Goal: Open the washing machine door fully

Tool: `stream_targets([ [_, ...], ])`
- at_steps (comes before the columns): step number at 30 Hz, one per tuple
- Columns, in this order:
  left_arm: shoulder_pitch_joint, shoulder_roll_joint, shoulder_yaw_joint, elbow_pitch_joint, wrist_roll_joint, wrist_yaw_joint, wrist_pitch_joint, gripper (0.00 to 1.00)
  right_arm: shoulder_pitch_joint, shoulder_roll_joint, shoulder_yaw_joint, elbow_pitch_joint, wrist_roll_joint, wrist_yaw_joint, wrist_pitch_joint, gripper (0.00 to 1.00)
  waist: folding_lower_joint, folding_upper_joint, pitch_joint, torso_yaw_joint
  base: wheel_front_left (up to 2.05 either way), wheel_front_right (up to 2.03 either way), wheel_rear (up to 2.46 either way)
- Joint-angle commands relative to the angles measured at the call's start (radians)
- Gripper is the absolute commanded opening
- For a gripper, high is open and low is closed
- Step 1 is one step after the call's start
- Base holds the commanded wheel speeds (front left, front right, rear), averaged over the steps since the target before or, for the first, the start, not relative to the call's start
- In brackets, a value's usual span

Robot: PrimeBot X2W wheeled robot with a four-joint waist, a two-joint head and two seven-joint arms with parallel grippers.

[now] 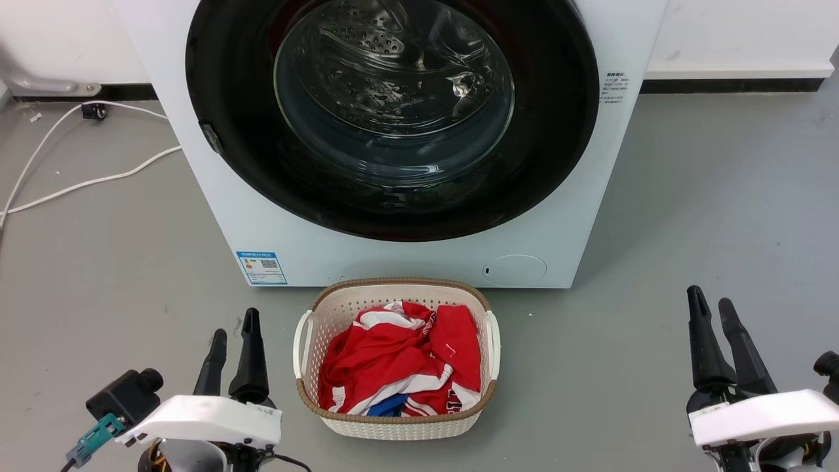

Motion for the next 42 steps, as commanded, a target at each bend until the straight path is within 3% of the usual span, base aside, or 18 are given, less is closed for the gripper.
stream_targets([
  [1, 0.001, 0.003, -0.005, -0.018, 0.025, 0.006, -0.008, 1.00, -0.001, -0.001, 0.002, -0.020, -0.027, 0.000, -0.007, 1.00, -0.0001, 0.0000, 0.000, 0.000, 0.00, 0.00, 0.00],
  [22, 0.027, 0.005, -0.058, -0.051, 0.289, 0.000, -0.074, 1.00, 0.043, 0.000, 0.015, -0.071, -0.275, 0.000, -0.073, 1.00, -0.0001, 0.0000, -0.001, 0.004, 0.00, 0.00, 0.00],
  [42, 0.047, 0.003, -0.090, -0.046, 0.482, 0.014, -0.121, 1.00, 0.076, 0.001, 0.004, -0.106, -0.442, 0.000, -0.120, 1.00, -0.0001, 0.0000, 0.001, 0.006, 0.00, 0.00, 0.00],
])
